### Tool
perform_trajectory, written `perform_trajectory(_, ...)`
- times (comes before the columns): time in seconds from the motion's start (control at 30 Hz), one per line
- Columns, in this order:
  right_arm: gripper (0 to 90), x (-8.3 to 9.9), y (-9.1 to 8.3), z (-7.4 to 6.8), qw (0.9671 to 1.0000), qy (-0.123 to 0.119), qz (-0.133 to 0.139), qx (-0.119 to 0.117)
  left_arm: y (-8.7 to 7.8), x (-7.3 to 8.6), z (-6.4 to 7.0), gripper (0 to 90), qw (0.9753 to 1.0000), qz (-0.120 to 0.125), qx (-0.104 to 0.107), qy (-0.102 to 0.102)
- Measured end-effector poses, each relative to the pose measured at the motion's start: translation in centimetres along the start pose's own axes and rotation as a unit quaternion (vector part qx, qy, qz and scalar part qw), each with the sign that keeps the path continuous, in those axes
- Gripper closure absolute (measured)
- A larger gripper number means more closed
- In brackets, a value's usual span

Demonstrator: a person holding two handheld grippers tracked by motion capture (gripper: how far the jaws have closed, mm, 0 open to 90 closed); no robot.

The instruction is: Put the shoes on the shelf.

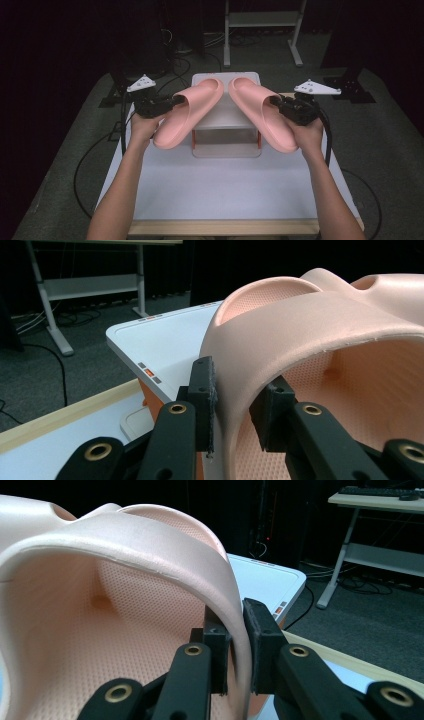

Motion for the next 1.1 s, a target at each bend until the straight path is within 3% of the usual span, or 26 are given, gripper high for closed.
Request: perform_trajectory(1.1, 80.2, -1.1, 2.8, 0.7, 0.9993, 0.007, -0.018, 0.032, 2.5, -1.0, -1.0, 71.8, 0.9994, -0.015, -0.018, -0.024)
Point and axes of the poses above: each handheld gripper's, and its own axes: y roughly forward along the jaws, x roughly out of its underside, z roughly to its right, the point moved 1 cm from there along y, roughly forward along the jaws, and after that the axes turned 2 degrees about -y, right-handed, at the moved point
